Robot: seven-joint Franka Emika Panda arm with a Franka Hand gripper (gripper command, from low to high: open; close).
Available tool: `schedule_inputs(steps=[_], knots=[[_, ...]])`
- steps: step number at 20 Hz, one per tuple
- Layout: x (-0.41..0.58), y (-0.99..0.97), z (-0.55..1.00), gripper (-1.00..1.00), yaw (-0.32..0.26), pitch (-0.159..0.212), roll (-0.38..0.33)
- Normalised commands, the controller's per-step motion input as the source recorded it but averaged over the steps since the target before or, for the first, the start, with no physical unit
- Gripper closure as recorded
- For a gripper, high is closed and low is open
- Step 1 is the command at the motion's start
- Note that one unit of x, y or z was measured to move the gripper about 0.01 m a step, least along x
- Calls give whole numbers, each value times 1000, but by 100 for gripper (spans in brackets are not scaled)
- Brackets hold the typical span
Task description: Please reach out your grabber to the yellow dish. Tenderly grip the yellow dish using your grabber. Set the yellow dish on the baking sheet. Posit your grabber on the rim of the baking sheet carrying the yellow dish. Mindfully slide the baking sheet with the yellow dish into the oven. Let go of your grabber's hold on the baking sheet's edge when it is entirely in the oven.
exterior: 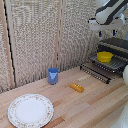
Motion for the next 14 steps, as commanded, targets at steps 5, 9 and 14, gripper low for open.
schedule_inputs(steps=[5, 9, 14], knots=[[-37, -56, -68, -100, 215, 147, -288], [0, -28, -151, -100, 221, 110, -302], [0, -28, -143, -100, 245, 91, -283]])
